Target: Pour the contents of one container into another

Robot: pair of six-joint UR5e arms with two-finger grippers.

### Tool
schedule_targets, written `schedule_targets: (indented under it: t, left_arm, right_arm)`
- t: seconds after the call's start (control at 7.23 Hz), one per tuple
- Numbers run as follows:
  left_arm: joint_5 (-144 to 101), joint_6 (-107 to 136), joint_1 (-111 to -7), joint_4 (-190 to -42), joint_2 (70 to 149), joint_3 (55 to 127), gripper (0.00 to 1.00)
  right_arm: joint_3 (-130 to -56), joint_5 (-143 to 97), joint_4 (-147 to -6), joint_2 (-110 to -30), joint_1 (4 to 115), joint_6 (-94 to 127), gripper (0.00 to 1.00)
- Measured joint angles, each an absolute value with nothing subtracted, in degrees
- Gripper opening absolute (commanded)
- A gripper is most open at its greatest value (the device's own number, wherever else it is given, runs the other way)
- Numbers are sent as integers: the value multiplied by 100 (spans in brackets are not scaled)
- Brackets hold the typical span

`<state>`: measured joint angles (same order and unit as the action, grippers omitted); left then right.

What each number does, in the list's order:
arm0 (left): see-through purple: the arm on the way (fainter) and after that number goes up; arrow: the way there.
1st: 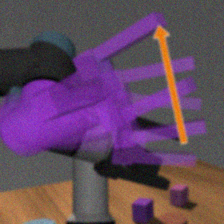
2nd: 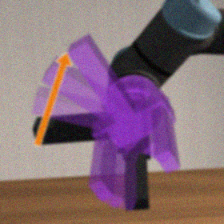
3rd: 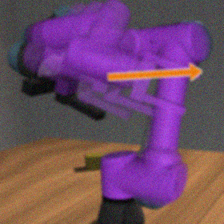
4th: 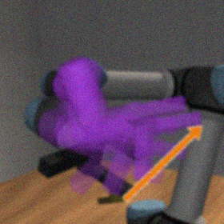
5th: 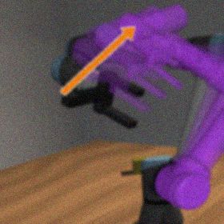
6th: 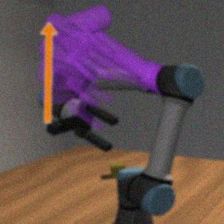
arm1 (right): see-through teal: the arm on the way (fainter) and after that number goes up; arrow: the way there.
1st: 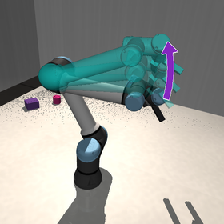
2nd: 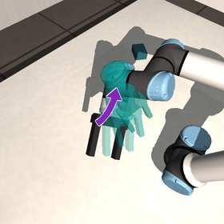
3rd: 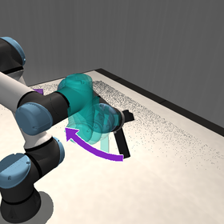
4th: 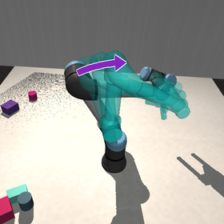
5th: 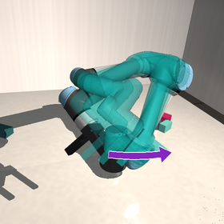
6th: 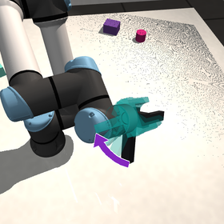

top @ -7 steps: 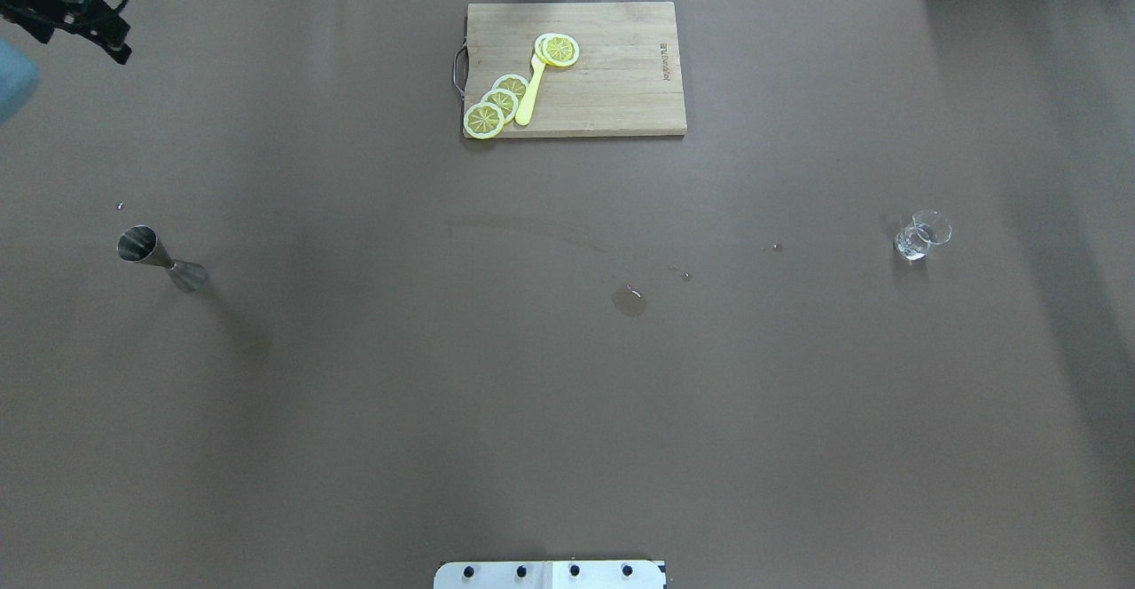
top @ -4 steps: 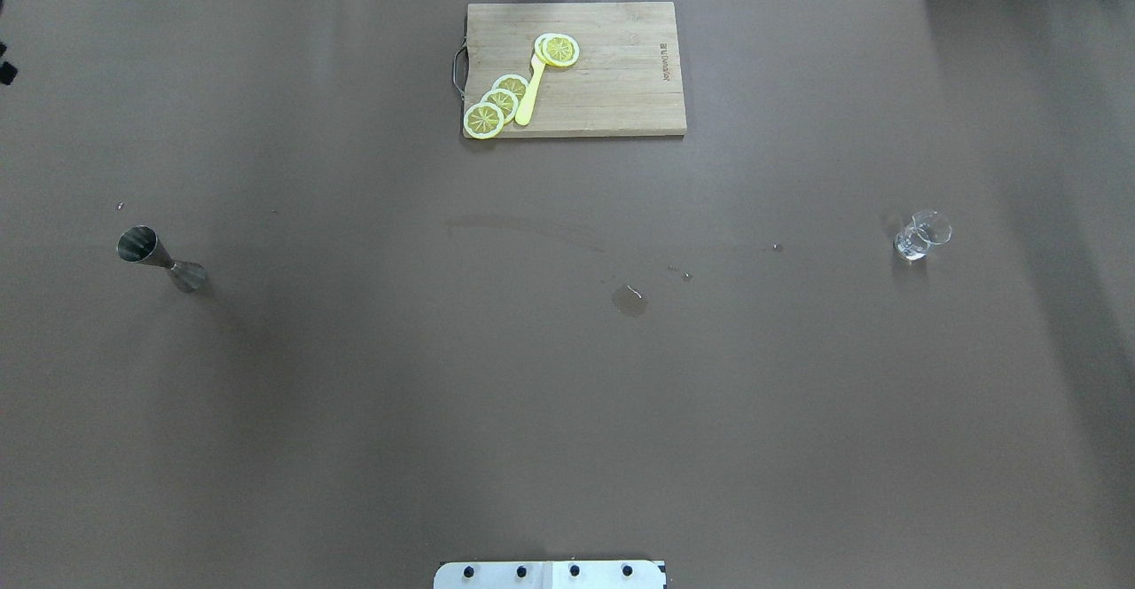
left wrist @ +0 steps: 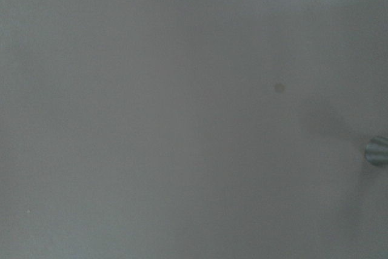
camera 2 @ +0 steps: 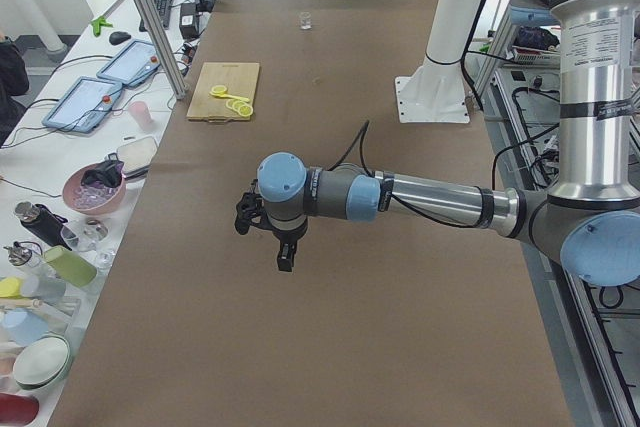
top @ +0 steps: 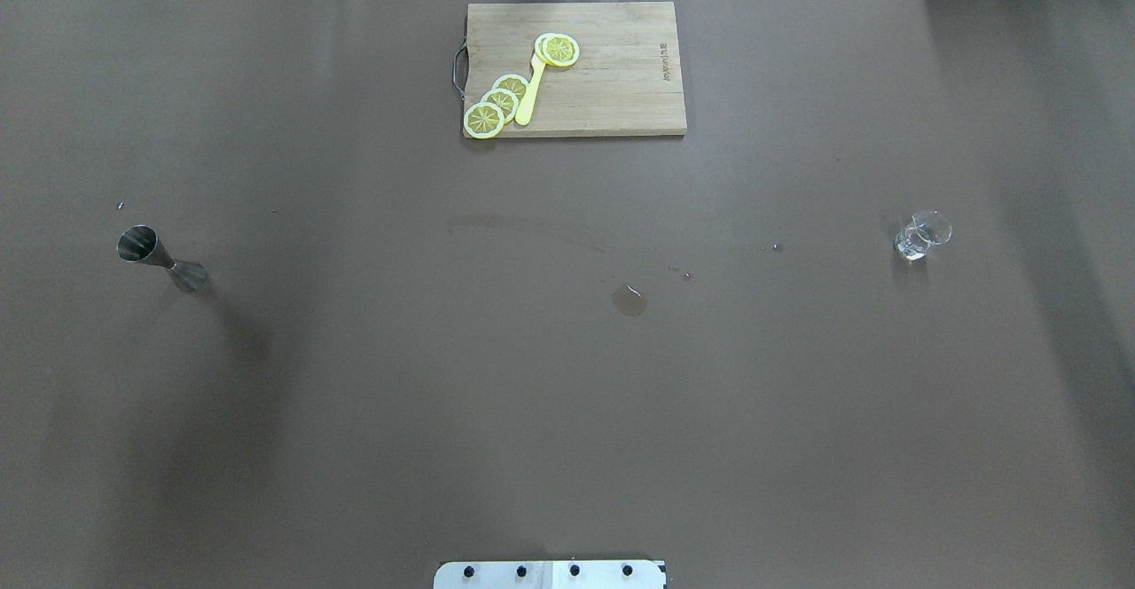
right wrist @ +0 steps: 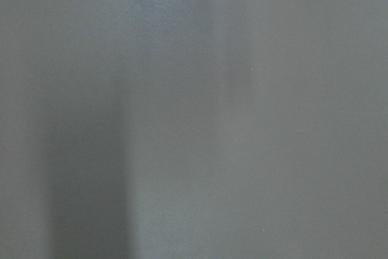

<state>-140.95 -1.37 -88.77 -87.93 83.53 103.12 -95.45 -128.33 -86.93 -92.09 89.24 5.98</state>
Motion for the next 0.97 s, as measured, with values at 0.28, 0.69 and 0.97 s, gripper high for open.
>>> schedule_targets:
  t: [0.28, 0.69, 0.97]
  left_arm:
    - [-13944, -329, -9261, -8721, 8248, 9953, 98]
    - [-13761, -392, -9581, -8726, 8319, 9483, 98]
    - [-13419, -393, -9602, -8727, 8325, 9482, 98]
  right_arm:
    - [-9545, -12849, -8687, -9223, 8922, 598, 100]
    - [-9545, -12866, -8684, -9235, 8915, 598, 100]
    - [-9545, -12871, -8684, -9236, 8904, 598, 100]
